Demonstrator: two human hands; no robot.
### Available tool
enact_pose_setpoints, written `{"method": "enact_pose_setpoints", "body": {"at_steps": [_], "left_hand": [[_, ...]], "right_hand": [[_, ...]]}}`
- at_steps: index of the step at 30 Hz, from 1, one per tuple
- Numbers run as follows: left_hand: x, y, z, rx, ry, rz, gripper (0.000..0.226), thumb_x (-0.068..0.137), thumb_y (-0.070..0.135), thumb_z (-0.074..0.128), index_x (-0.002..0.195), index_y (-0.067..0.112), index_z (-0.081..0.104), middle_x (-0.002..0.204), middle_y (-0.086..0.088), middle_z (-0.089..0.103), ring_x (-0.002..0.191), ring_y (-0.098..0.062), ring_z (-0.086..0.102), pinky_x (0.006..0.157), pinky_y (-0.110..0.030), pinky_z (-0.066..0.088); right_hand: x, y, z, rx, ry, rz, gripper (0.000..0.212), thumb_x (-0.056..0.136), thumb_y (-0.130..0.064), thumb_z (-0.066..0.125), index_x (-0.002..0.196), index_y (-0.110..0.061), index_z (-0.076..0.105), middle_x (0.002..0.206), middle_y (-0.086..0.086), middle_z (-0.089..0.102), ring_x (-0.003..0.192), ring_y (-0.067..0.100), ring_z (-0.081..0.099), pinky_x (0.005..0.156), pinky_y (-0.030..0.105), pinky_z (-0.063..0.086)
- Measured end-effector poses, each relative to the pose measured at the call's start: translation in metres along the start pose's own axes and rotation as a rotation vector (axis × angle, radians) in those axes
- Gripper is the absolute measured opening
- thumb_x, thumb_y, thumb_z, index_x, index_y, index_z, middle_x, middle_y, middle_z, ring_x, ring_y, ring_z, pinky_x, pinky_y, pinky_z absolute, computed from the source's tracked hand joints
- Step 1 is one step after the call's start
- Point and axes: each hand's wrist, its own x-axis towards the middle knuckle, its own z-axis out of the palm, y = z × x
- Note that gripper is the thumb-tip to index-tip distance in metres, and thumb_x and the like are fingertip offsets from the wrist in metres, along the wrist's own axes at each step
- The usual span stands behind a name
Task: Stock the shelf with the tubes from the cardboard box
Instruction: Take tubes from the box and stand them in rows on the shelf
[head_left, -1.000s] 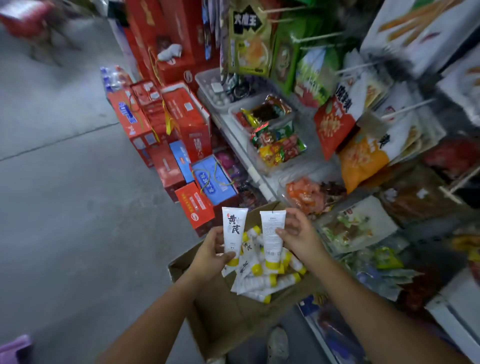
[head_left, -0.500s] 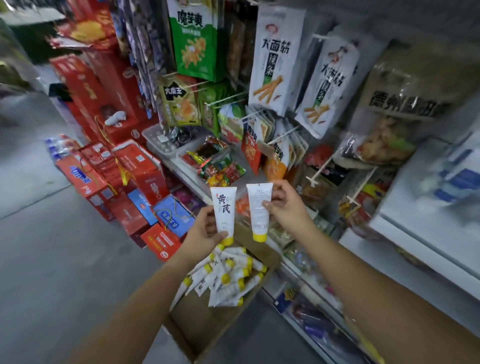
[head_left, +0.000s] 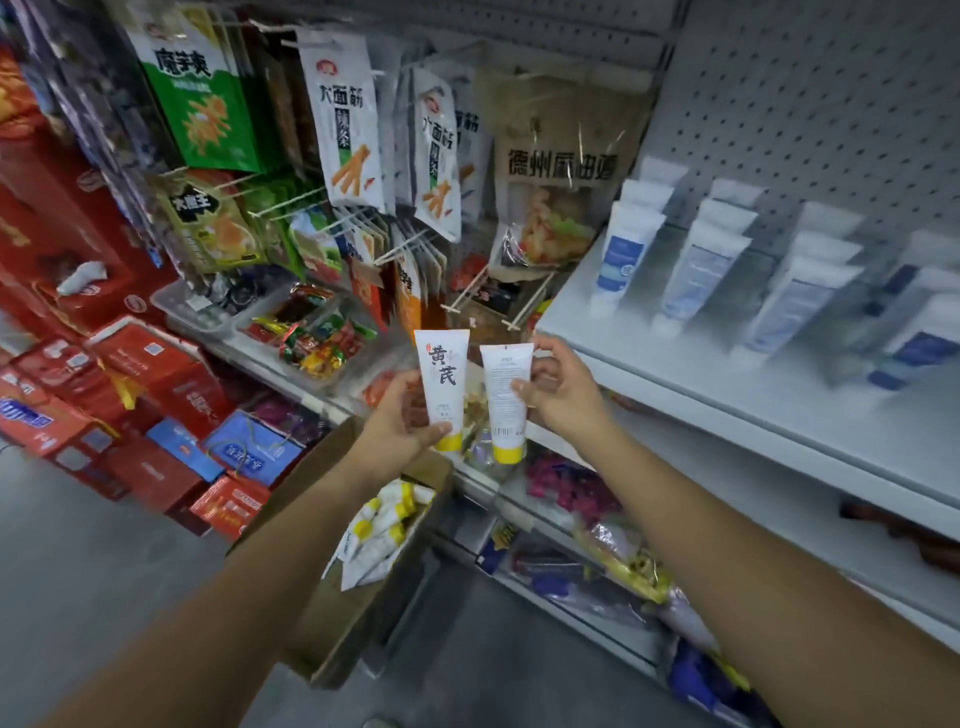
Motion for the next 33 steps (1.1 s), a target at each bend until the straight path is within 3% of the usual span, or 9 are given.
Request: {"method": "enact_pose_setpoints", "body": {"at_steps": [5,8,11,17,21,27,33], "left_hand": [[-0.021,0.018,0.051,0.032,-0.098,0.027,0.06,0.084,0.008,0.076,0.133,0.022,0.045,0.122,0.001,0.065,0.114,-0.016,0.063,0.096,-0.039,0.053],[-0.03,0.032,0.088,0.04,-0.157,0.043,0.063,0.085,0.006,0.075,0.137,0.021,0.042,0.122,-0.001,0.065,0.111,-0.013,0.064,0.096,-0.035,0.054],[-0.038,0.051,0.126,0.048,-0.225,0.068,0.065,0.086,0.004,0.073,0.14,0.019,0.039,0.123,-0.003,0.063,0.11,-0.015,0.065,0.091,-0.031,0.056],[-0.035,0.09,0.184,0.074,-0.31,0.142,0.066,0.084,0.012,0.078,0.137,0.027,0.041,0.123,-0.001,0.063,0.109,-0.018,0.065,0.089,-0.039,0.057],[-0.031,0.12,0.216,0.045,-0.393,0.191,0.062,0.086,0.01,0.075,0.135,0.027,0.042,0.117,0.0,0.065,0.102,-0.013,0.067,0.083,-0.031,0.057],[-0.013,0.16,0.258,0.017,-0.51,0.271,0.063,0.085,0.008,0.075,0.136,0.023,0.041,0.116,-0.003,0.064,0.101,-0.016,0.068,0.076,-0.02,0.055],[-0.005,0.181,0.3,-0.004,-0.619,0.319,0.061,0.085,0.005,0.075,0.134,0.023,0.042,0.116,-0.003,0.063,0.102,-0.019,0.066,0.079,-0.026,0.056]], "right_hand": [[-0.048,0.011,-0.062,0.03,0.093,-0.004,0.042,0.087,0.003,0.067,0.12,-0.017,0.051,0.097,0.0,0.065,0.086,0.01,0.063,0.08,0.043,0.059],[-0.076,0.016,-0.1,0.055,0.147,-0.007,0.042,0.087,0.002,0.067,0.117,-0.022,0.051,0.101,0.002,0.064,0.092,0.017,0.064,0.084,0.05,0.058],[-0.101,0.015,-0.136,0.08,0.206,-0.01,0.042,0.087,0.001,0.068,0.117,-0.024,0.05,0.1,0.002,0.064,0.093,0.021,0.065,0.084,0.049,0.058],[-0.143,0.001,-0.204,0.075,0.289,-0.025,0.04,0.088,-0.003,0.068,0.118,-0.023,0.051,0.104,0.012,0.065,0.097,0.03,0.067,0.077,0.047,0.06],[-0.162,-0.015,-0.24,0.113,0.37,-0.033,0.039,0.089,-0.002,0.067,0.118,-0.022,0.051,0.107,0.013,0.064,0.093,0.027,0.067,0.067,0.036,0.06],[-0.186,-0.034,-0.283,0.098,0.499,-0.076,0.036,0.09,-0.001,0.064,0.117,-0.021,0.05,0.104,0.01,0.065,0.093,0.025,0.067,0.074,0.045,0.061],[-0.202,-0.045,-0.317,0.082,0.616,-0.089,0.037,0.091,-0.001,0.064,0.115,-0.026,0.051,0.105,0.008,0.066,0.095,0.024,0.067,0.074,0.039,0.061]]}}
